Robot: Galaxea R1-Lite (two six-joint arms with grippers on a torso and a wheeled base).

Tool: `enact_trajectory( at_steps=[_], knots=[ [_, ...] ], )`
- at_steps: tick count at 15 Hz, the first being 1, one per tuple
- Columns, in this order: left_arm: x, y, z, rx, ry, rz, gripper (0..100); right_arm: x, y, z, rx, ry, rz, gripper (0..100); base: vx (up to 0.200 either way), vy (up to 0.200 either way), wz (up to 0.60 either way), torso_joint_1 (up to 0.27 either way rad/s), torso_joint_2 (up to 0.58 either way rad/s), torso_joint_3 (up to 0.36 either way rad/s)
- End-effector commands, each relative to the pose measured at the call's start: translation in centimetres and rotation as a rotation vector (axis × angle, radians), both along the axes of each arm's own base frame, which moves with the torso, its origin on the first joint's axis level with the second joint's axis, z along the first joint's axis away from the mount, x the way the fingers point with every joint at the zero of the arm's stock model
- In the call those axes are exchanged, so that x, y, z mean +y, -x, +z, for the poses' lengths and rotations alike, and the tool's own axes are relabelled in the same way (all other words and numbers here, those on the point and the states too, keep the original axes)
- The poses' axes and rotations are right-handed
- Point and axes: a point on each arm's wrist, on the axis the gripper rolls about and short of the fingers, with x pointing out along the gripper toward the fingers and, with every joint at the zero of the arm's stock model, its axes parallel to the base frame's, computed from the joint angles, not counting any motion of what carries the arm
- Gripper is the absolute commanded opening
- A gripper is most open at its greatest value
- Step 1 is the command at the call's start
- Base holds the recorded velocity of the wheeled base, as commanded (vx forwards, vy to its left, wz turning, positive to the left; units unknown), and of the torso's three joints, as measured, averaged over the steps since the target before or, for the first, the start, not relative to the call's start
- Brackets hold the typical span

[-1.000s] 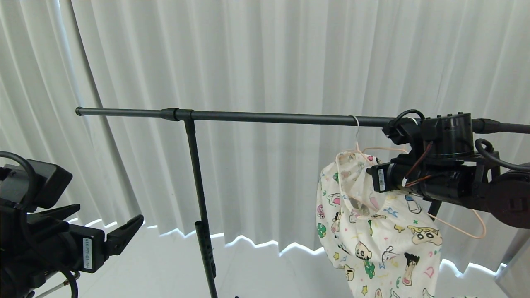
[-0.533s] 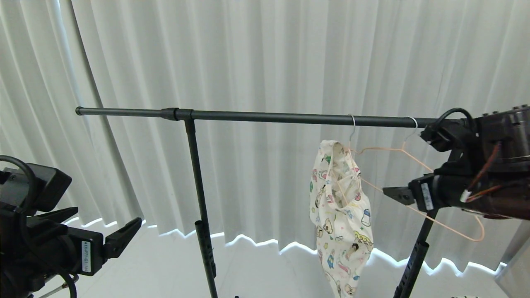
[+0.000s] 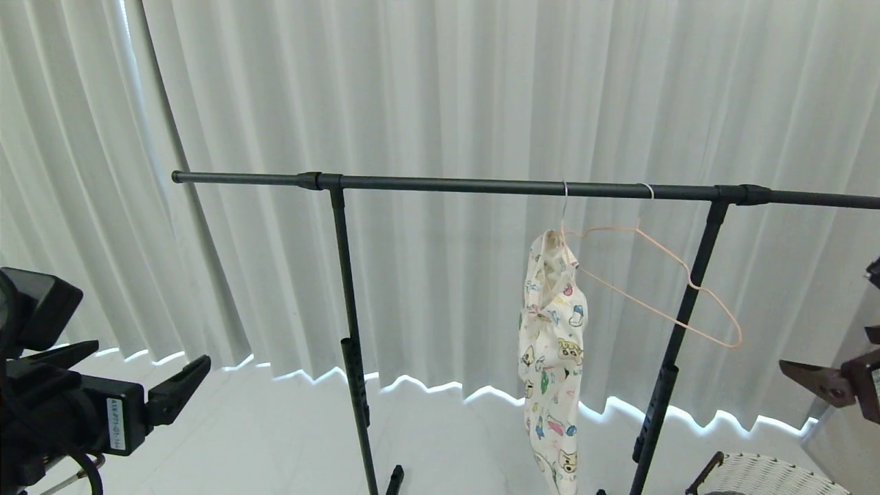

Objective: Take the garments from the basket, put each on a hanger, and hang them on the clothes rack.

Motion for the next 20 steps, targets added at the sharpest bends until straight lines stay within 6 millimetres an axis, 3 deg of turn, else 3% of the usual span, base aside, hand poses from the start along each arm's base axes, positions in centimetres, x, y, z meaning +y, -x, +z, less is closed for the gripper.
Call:
enact_trajectory(
  at_steps=[1,10,20],
  knots=[
    [0.6,0.6,0.7,-0.042,0.003,0.041,100,-0.9,1.5,-0.2,-0.028,-0.003,-0.044,100,-0.200,0.000,0.00,0.002,0.00,0.002],
    [1.2,1.6,0.9,-0.083,0.009,0.077,100,-1.4,2.2,-1.0,-0.016,0.002,-0.076,100,-0.200,0.000,0.00,-0.001,0.00,0.002],
    [1.3,2.3,0.7,-0.096,0.009,0.075,100,-1.5,2.3,-1.2,-0.012,0.026,-0.071,100,0.000,0.000,0.00,0.000,0.00,0.000]
  ],
)
